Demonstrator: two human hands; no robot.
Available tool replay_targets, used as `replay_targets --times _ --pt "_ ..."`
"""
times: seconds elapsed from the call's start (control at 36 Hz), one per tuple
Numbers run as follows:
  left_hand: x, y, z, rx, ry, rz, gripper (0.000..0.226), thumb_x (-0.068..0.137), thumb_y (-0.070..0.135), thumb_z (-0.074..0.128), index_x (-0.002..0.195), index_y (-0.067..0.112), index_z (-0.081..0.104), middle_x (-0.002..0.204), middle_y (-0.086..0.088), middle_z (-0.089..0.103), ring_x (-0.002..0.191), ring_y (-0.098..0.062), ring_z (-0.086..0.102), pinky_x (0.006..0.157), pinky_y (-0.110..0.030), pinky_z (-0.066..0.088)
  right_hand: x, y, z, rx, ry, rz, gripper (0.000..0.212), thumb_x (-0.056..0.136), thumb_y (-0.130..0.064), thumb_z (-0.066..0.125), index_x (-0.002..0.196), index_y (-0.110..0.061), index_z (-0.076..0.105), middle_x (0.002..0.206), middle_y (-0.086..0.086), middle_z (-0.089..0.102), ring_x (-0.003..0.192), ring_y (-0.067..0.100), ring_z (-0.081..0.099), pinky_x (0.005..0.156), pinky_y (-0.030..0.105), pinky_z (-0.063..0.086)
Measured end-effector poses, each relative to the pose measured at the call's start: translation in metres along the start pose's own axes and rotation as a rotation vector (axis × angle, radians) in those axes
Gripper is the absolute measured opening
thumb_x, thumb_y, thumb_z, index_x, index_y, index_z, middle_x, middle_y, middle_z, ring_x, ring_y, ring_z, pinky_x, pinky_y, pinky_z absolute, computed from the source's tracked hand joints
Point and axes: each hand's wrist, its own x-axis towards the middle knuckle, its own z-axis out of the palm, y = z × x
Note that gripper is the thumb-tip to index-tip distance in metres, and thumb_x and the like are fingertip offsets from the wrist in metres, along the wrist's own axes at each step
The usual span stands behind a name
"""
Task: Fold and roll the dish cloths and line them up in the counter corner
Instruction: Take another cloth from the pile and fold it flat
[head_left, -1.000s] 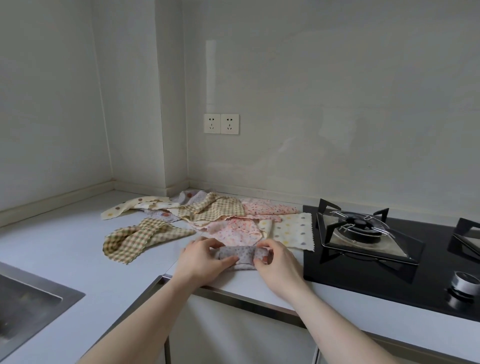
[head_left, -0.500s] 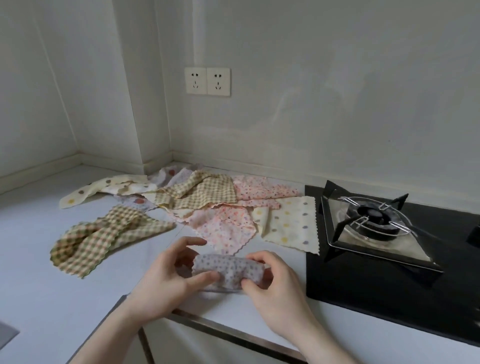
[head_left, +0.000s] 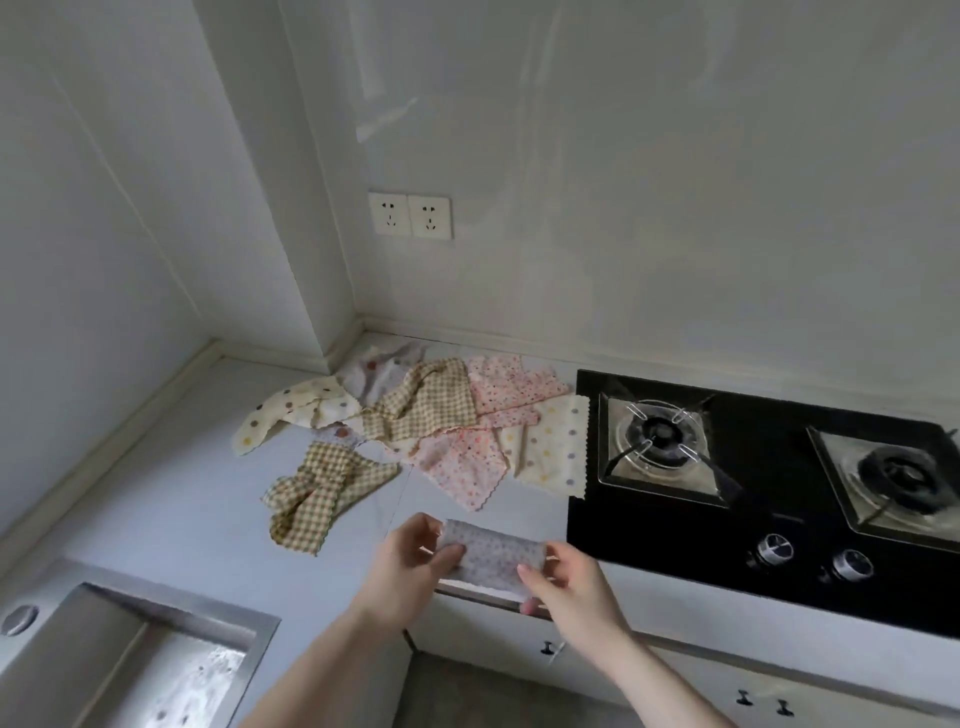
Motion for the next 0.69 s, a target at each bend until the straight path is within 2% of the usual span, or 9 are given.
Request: replay_targets --times 0.06,0.11,0.19,0.28,0.36,0.44,0.5,0.56,0.69 --pt "-0.014 0.027 0.000 -0.025 -0.027 0.034 0.023 0.093 0.009 0.071 0.080 0.007 0.053 0.063 0.004 0.057 0.054 -0.005 0.056 0.052 -0.018 0.042 -0.025 -0.019 -0.010 0.023 0.025 -0.026 0.014 0.096 -0.026 0.067 0.105 -0.015 0.065 0.087 0.011 0.073 0.062 0.025 0.069 0.073 0.042 0.060" --pt "-0.025 0.046 0.006 -0.046 -0.076 0.072 0.025 0.095 0.016 0.070 0.079 0.008 0.052 0.062 0.004 0.056 0.054 -0.007 0.051 0.053 -0.020 0.038 -0.047 -0.031 -0.021 0.067 0.061 -0.023 0.014 0.098 -0.025 0.065 0.105 -0.013 0.064 0.080 0.011 0.073 0.064 0.023 0.068 0.069 0.040 0.059" --pt "-0.030 0.069 0.021 -0.049 -0.122 0.101 0.032 0.098 0.025 0.065 0.077 0.009 0.049 0.057 0.006 0.049 0.056 -0.015 0.042 0.054 -0.026 0.033 -0.071 -0.045 -0.043 0.089 0.116 -0.016 0.009 0.099 -0.020 0.064 0.103 -0.012 0.063 0.089 0.010 0.075 0.073 0.024 0.072 0.069 0.035 0.059" --pt "-0.028 0.093 0.044 -0.017 -0.161 0.157 0.031 0.098 0.025 0.065 0.078 0.009 0.048 0.055 0.006 0.045 0.057 -0.016 0.039 0.054 -0.026 0.031 -0.089 -0.053 -0.073 0.055 0.154 -0.031 0.008 0.099 -0.022 0.063 0.103 -0.015 0.064 0.094 0.005 0.077 0.080 0.023 0.074 0.073 0.030 0.058" --pt "-0.020 0.116 0.069 0.000 -0.215 0.217 0.023 0.095 0.020 0.069 0.081 0.014 0.052 0.059 0.001 0.043 0.059 -0.016 0.041 0.057 -0.027 0.034 -0.107 -0.057 -0.105 0.009 0.234 -0.033 0.007 0.098 -0.027 0.064 0.099 -0.020 0.065 0.092 -0.003 0.077 0.079 0.018 0.073 0.079 0.031 0.056" --pt "-0.012 0.140 0.097 0.060 -0.291 0.287 0.020 0.094 0.022 0.071 0.080 0.028 0.058 0.064 -0.005 0.061 0.064 -0.024 0.057 0.064 -0.033 0.042 -0.124 -0.054 -0.139 0.007 0.328 -0.032 0.009 0.096 -0.031 0.066 0.098 -0.022 0.067 0.090 -0.006 0.075 0.080 0.013 0.072 0.081 0.033 0.056" --pt "-0.011 0.160 0.120 0.085 -0.358 0.328 0.016 0.095 0.024 0.071 0.083 0.022 0.060 0.072 -0.013 0.066 0.068 -0.028 0.061 0.065 -0.030 0.044 -0.134 -0.048 -0.162 0.020 0.375 -0.035 0.013 0.095 -0.035 0.067 0.101 -0.024 0.069 0.094 -0.005 0.075 0.082 0.014 0.071 0.082 0.037 0.057" --pt "-0.011 0.179 0.147 0.073 -0.403 0.338 0.018 0.095 0.022 0.070 0.086 0.010 0.061 0.075 -0.017 0.067 0.067 -0.020 0.059 0.063 -0.023 0.044 -0.143 -0.039 -0.187 0.036 0.418 -0.032 0.016 0.094 -0.040 0.068 0.104 -0.027 0.069 0.096 -0.003 0.075 0.084 0.015 0.071 0.084 0.039 0.058" --pt "-0.012 0.210 0.229 0.134 -0.477 0.371 0.021 0.096 0.028 0.068 0.086 0.011 0.062 0.072 0.000 0.069 0.066 -0.008 0.062 0.067 -0.025 0.050 -0.168 -0.014 -0.256 0.045 0.529 -0.018 0.019 0.093 -0.044 0.067 0.107 -0.031 0.068 0.096 -0.006 0.074 0.088 0.014 0.071 0.083 0.039 0.060"
